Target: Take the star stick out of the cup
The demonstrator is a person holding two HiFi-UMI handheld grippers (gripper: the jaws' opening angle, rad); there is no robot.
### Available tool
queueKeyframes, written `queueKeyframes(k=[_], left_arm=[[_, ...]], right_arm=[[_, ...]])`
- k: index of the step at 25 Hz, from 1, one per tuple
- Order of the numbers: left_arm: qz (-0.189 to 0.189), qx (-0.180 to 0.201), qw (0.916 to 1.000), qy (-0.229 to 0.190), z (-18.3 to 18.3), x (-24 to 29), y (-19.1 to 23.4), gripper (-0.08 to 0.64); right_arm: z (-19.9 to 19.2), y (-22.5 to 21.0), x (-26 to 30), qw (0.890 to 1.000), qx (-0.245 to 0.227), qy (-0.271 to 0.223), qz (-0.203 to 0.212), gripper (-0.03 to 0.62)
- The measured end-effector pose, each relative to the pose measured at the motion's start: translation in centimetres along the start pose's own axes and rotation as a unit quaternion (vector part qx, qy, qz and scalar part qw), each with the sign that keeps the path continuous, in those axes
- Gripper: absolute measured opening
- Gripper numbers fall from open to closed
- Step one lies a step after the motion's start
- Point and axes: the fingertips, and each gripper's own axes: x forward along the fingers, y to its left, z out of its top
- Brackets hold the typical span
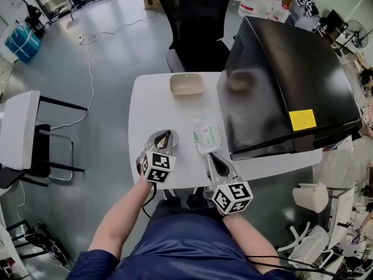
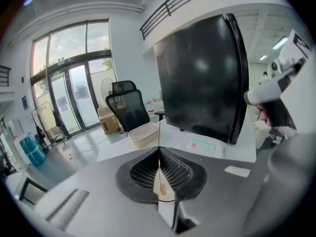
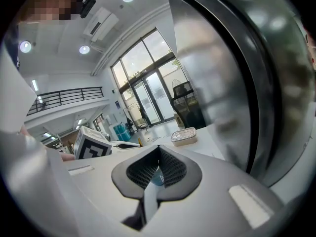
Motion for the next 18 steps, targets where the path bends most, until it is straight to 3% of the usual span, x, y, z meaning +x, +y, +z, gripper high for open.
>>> queueKeyframes(k=[7,12,18], left_arm=[[0.014,-0.083,0.9959,-0.034,2.5,-3.0,2.3,0.008],[0.028,-0.135,0.9885,-0.063,3.9,-5.3,3.8,0.008],[0.042,-0.172,0.9791,-0.099,5.6,-8.5,4.9,0.008]], right_arm=[[0.4,0.9,0.7,1.0,-0.004,0.007,0.019,0.008],[1.0,1.6,1.5,0.999,-0.012,0.013,0.038,0.008],[2.0,2.7,2.1,0.998,-0.025,0.017,0.061,0.008]])
